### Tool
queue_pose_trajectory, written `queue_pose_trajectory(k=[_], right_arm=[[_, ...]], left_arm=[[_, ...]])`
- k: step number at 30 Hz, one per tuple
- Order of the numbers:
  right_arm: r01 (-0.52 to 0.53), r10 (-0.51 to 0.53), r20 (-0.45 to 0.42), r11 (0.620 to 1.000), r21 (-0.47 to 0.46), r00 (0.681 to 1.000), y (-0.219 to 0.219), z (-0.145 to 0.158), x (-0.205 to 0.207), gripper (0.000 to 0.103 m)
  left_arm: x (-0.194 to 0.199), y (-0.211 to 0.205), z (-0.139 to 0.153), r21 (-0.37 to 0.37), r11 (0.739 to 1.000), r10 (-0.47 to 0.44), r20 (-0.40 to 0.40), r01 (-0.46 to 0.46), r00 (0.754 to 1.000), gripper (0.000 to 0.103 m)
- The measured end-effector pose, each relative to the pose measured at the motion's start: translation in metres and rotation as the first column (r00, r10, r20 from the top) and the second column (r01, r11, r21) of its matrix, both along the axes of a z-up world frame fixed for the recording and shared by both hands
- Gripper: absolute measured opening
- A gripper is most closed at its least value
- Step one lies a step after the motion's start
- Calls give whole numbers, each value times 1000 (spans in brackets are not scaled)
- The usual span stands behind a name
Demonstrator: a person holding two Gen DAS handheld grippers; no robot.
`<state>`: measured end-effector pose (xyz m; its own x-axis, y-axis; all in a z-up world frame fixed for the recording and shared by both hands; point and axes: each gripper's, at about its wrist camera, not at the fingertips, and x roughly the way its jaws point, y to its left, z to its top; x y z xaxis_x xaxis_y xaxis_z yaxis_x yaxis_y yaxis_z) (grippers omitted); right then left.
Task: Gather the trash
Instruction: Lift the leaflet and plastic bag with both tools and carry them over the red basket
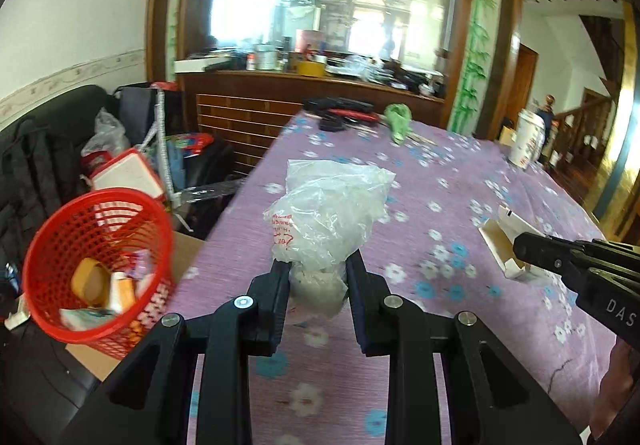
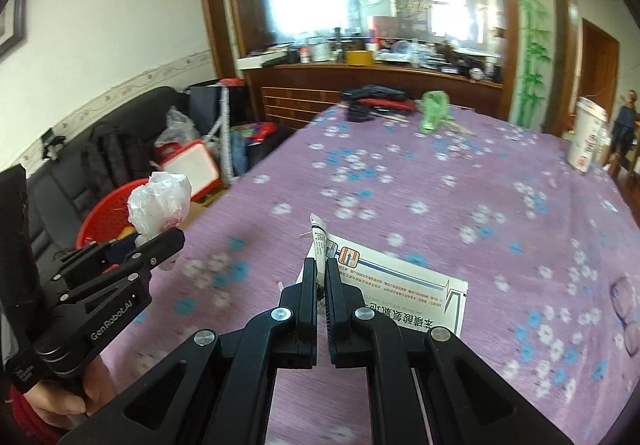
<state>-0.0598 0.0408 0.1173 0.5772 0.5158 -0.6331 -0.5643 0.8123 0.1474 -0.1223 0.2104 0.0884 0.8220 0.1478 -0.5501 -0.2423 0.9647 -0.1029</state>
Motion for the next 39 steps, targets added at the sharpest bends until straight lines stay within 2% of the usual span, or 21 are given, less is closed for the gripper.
queue_pose_trajectory(k=[10, 21, 33, 36, 39], right_arm=[[-180, 185, -43, 979, 92, 982, 78, 27, 2, 4], [-346, 367, -88, 919, 189, 926, 169, 48, -1, 4], [-433, 485, -154, 857, 279, 861, 238, 49, -5, 4], [-439, 511, -177, 836, 330, 841, 251, 48, -4, 4], [-430, 546, -208, 800, 418, 812, 260, 44, 3, 4]], left_arm=[[-31, 80, 20, -22, 985, 173, 36, -172, 984, 26], [-65, 167, 21, -54, 937, 346, 32, -344, 938, 26], [-76, 196, 10, -78, 916, 395, 11, -393, 919, 26], [-77, 201, 7, -88, 913, 400, 7, -398, 917, 26], [-77, 205, 4, -101, 911, 402, 3, -400, 916, 26]])
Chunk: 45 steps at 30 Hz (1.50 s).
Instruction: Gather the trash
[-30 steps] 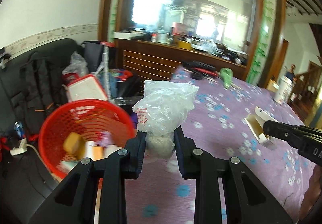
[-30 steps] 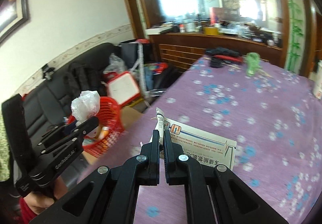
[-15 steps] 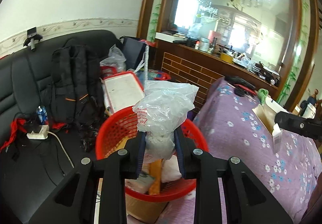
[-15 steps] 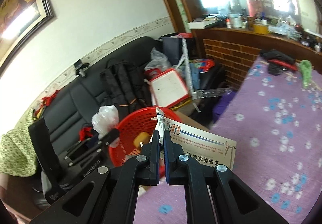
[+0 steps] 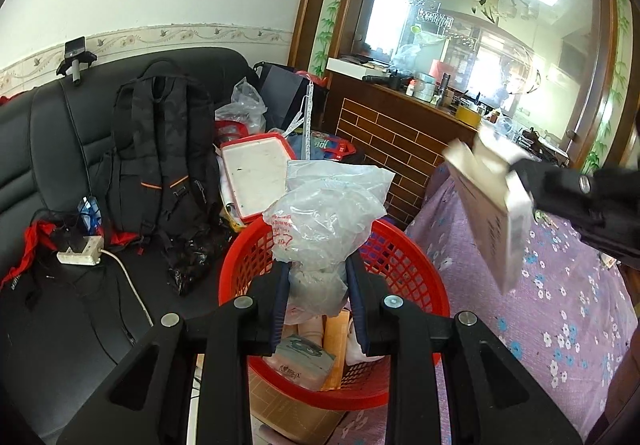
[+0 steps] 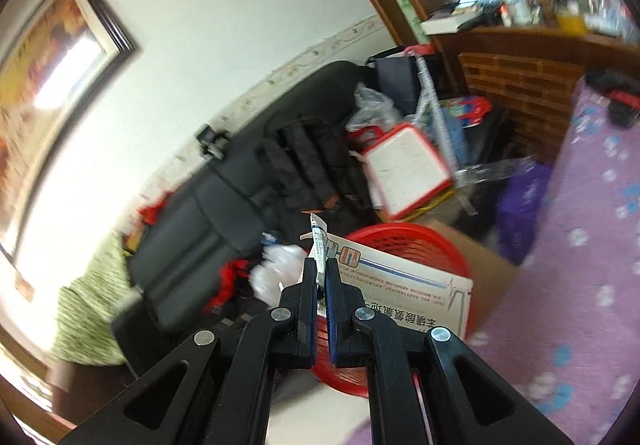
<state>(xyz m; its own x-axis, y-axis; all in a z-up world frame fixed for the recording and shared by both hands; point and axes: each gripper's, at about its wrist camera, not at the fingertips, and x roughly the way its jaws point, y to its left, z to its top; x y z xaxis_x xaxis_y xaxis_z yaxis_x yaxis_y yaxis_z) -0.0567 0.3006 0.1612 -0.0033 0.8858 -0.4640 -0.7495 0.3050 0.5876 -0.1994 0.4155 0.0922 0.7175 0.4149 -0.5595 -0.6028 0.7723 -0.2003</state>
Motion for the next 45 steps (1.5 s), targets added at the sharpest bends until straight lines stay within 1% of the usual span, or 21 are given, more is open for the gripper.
queue_pose_trajectory(k=[3, 5, 7, 9, 10, 11, 12, 13, 14, 15, 18, 20, 21, 23, 26, 28, 30, 33, 35, 40, 45], right_arm=[[-4, 9, -86, 999, 55, 996, 9, -10, 10, 4], [5, 9, -154, 996, 85, 988, 14, -21, 19, 7], [29, -8, -216, 995, 96, 976, 17, -35, 30, 7], [49, -28, -262, 996, 73, 965, 19, -51, 41, 10], [57, -39, -269, 997, 61, 962, 17, -55, 45, 16], [65, -50, -272, 997, 45, 961, 15, -59, 48, 29], [69, -56, -275, 997, 38, 960, 12, -61, 51, 36], [78, -65, -277, 996, 37, 959, 8, -62, 54, 45], [84, -71, -273, 996, 36, 959, 5, -61, 55, 49], [86, -74, -265, 996, 34, 961, 2, -60, 56, 49], [94, -86, -228, 995, 29, 970, -11, -52, 57, 49], [104, -101, -183, 995, 8, 978, -17, -48, 56, 51], [115, -116, -143, 993, -10, 983, -23, -45, 54, 52], [131, -133, -99, 991, -23, 986, -33, -42, 53, 58], [158, -160, -37, 986, -59, 986, -53, -41, 50, 58], [173, -173, 9, 981, -93, 985, -66, -43, 47, 59], [199, -192, 65, 971, -129, 979, -81, -46, 44, 61], [257, -235, 135, 949, -181, 963, -112, -53, 46, 64], [287, -264, 139, 939, -189, 954, -134, -59, 52, 64], [353, -338, 104, 913, -205, 935, -184, -75, 71, 64], [406, -390, 114, 889, -214, 914, -225, -82, 75, 64]], left_arm=[[2, 2, -3, -10, 1000, -4, -3, 4, 1000, 26], [5, 4, -5, -11, 1000, -3, -6, 3, 1000, 26], [7, 6, -7, -16, 1000, 2, -5, -2, 1000, 26], [11, 10, -10, -27, 1000, 7, -4, -7, 1000, 26], [12, 11, -11, -33, 999, 5, -3, -6, 1000, 26], [15, 12, -12, -42, 999, 0, -3, 0, 1000, 27], [16, 13, -13, -45, 999, -5, -3, 4, 1000, 30], [17, 13, -14, -44, 999, -7, -4, 7, 1000, 39], [18, 12, -14, -41, 999, -6, -5, 6, 1000, 45], [20, 10, -15, -39, 999, -1, -4, 1, 1000, 55], [22, 6, -15, -40, 999, -5, 0, 5, 1000, 57], [23, 3, -14, -33, 999, -7, -3, 7, 1000, 61], [23, 1, -14, -31, 999, -6, -3, 6, 1000, 65], [22, -4, -13, -22, 1000, 0, 0, 0, 1000, 69], [25, -16, -11, 0, 1000, -2, -6, 2, 1000, 74], [30, -29, -10, 15, 1000, -14, -14, 14, 1000, 77], [35, -44, -9, 39, 999, -28, -25, 29, 999, 78], [43, -68, -8, 75, 995, -64, -46, 68, 997, 81], [53, -88, -9, 98, 990, -96, -65, 102, 993, 82], [73, -132, -13, 141, 974, -161, -106, 176, 981, 83], [90, -176, -17, 189, 952, -214, -153, 241, 965, 84]])
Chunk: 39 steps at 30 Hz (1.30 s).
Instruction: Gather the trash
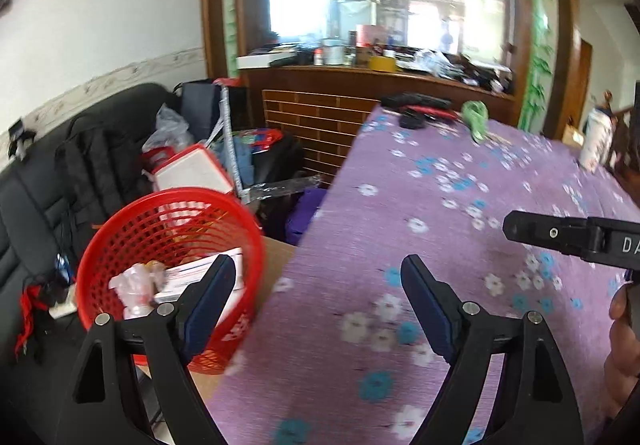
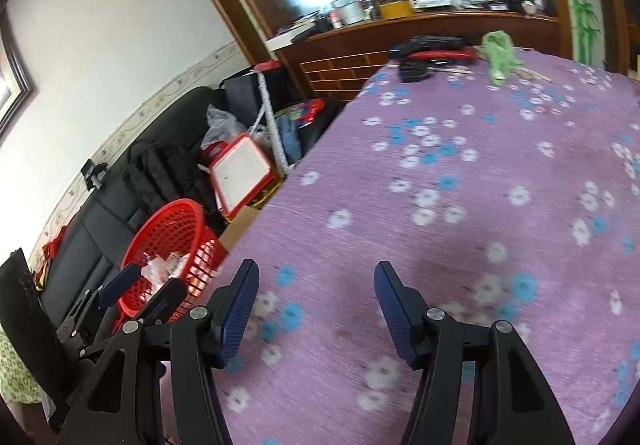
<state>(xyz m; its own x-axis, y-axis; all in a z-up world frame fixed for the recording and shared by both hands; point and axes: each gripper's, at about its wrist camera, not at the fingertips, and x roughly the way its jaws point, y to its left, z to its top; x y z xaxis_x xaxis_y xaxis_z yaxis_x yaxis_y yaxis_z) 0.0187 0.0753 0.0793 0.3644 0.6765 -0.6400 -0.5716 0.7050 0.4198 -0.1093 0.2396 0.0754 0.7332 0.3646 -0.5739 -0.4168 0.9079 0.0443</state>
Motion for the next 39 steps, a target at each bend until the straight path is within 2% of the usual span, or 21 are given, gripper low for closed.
queue_pose_trajectory(k=[7, 14, 25, 29, 35, 39], right_arm=[[62, -60, 52, 997, -43, 997, -35, 1, -12, 68], [80, -75, 86, 995, -54, 993, -56, 4, -40, 70], [62, -54, 117, 996, -66, 992, -81, 8, -104, 71], [72, -57, 164, 993, -88, 985, -88, 12, -132, 77], [99, -61, 259, 985, -139, 964, -87, 15, -173, 83], [118, -54, 325, 977, -179, 944, -78, 16, -189, 87]], left_arm=[[8, -42, -3, 56, 997, -47, -33, 49, 998, 86], [-5, -49, 5, 79, 997, -23, -26, 25, 999, 86], [-67, -71, 17, 127, 992, -8, 22, 5, 1000, 90], [-93, -80, 14, 119, 993, 1, 28, -4, 1000, 94], [-137, -84, 2, 73, 994, 74, 62, -79, 995, 95], [-148, -76, -2, 37, 992, 119, 72, -122, 990, 96]])
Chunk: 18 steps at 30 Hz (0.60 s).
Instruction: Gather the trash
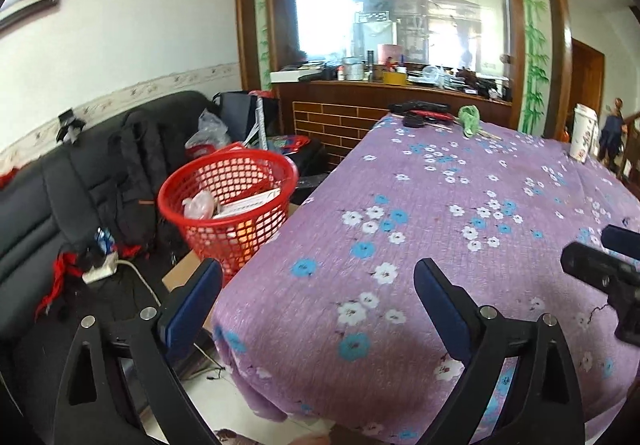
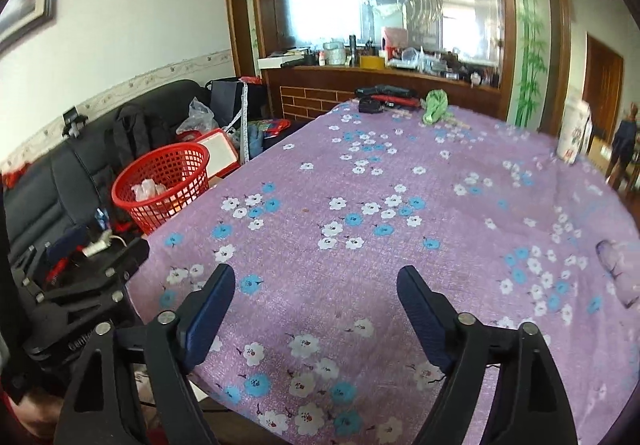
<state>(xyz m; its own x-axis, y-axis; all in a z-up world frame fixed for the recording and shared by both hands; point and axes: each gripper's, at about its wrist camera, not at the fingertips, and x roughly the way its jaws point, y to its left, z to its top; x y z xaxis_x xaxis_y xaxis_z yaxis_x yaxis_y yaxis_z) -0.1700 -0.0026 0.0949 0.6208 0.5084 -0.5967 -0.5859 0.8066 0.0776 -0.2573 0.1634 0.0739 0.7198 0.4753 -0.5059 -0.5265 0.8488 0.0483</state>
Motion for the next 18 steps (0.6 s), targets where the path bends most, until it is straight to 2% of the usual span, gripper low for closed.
queue_pose_trajectory(k=[4, 10, 18], right_arm=[[7, -5, 51, 999, -49, 999, 7, -2, -8, 88], [13, -10, 51, 997, -76, 999, 11, -7, -7, 88], [26, -21, 58, 996, -88, 998, 8, -7, -9, 89]], left_arm=[[-2, 8, -3, 20, 999, 44, 4, -44, 999, 96], [3, 13, -15, -11, 999, 42, -35, -43, 998, 97], [3, 15, -16, -25, 997, 66, -28, -67, 997, 98]])
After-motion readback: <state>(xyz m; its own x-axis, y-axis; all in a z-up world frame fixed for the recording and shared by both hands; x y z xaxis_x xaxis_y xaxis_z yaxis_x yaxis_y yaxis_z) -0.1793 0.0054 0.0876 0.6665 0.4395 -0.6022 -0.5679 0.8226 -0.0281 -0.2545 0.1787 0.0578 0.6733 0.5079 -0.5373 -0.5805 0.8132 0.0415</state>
